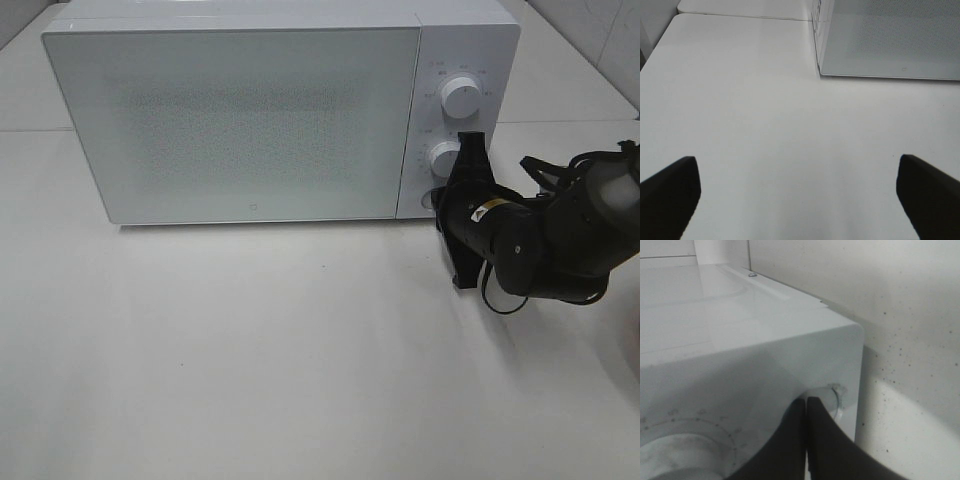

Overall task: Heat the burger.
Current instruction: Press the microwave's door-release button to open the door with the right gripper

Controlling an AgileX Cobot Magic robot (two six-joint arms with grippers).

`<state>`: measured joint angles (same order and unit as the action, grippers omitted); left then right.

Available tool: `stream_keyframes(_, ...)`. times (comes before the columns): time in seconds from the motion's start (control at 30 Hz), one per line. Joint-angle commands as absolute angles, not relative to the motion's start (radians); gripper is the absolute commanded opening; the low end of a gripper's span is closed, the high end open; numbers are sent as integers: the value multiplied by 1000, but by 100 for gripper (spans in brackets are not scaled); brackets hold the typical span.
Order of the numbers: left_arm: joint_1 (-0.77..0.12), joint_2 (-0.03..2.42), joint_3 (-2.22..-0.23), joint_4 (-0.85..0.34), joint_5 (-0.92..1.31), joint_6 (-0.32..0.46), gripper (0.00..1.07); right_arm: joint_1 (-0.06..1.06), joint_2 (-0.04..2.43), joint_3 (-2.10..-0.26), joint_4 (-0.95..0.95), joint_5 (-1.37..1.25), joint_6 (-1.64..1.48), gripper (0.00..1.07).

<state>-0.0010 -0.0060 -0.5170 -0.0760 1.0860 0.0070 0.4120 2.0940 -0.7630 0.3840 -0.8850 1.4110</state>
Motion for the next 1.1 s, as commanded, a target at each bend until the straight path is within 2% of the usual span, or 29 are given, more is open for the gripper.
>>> stream_keyframes(0.03, -6, -22, -517, -86, 1069, 0, 100, 386, 2087, -796, 390, -951, 1387, 0)
stream_keyframes(0.67, -6, -22, -517, -86, 1069, 0, 100, 385, 2122, -909, 464, -1139, 1433, 0)
stream_keyframes(1.1, -6, -22, -517, -86, 1069, 0, 100, 388, 2120, -938, 473, -1133, 1414, 0)
